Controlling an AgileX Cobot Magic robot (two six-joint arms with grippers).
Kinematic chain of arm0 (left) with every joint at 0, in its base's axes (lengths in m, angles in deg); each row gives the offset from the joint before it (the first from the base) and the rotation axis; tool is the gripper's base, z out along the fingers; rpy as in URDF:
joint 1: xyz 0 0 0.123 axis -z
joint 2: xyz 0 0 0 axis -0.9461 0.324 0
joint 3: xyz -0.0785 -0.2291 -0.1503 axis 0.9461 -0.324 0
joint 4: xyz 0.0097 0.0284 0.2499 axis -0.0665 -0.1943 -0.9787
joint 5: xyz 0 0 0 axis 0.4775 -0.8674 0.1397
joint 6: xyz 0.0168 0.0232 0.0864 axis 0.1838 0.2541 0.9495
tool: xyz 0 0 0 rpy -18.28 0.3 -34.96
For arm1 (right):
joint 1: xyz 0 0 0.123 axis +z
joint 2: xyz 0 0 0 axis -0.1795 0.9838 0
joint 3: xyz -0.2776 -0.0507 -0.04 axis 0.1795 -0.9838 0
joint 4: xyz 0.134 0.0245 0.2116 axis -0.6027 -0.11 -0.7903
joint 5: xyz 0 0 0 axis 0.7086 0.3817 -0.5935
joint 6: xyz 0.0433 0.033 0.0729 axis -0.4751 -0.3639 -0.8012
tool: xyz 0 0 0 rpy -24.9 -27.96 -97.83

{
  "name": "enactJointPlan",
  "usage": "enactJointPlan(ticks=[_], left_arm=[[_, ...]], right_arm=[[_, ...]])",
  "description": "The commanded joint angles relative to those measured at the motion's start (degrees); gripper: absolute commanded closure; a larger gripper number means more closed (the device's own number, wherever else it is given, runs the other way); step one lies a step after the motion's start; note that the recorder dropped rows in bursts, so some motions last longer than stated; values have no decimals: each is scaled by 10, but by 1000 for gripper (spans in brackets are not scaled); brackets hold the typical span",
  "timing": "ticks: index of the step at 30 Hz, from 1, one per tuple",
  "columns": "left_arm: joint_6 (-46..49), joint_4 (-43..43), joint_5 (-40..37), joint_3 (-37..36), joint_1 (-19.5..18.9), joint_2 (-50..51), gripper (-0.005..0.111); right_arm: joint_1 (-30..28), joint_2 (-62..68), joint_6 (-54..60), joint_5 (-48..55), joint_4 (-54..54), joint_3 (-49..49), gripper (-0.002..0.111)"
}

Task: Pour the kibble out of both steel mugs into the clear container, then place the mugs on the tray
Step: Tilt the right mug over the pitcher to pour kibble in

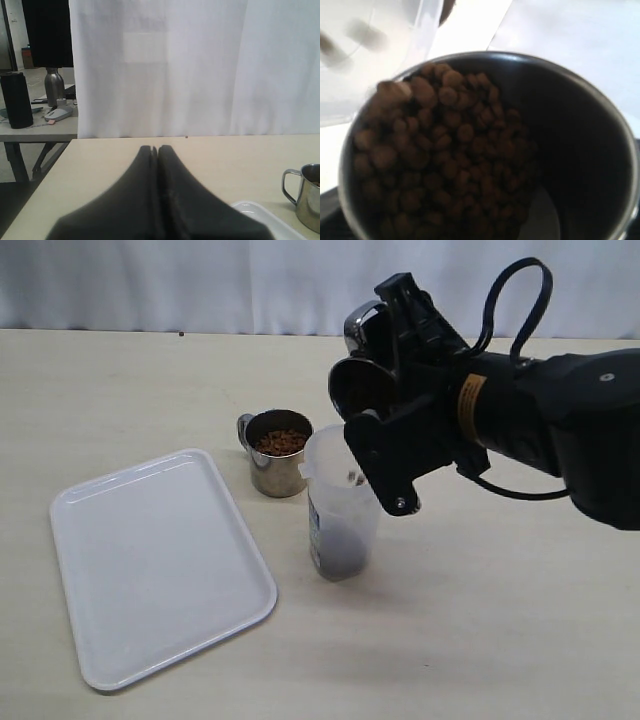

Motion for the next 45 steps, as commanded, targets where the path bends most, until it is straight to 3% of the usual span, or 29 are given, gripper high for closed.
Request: enactJointPlan(ticks=[1, 29, 35, 45], left_arm=[[0, 1, 4, -2, 4, -1, 107], [0, 1, 4, -2, 4, -1, 107], [0, 1, 4, -2, 4, -1, 107], [0, 1, 3, -2, 4, -1, 107]], right_arm=[[1, -1, 8, -29, 6, 6, 103], [3, -1, 81, -21, 6, 19, 103], [48, -1, 81, 70, 6, 19, 103], [55, -1, 92, 73, 6, 19, 103]])
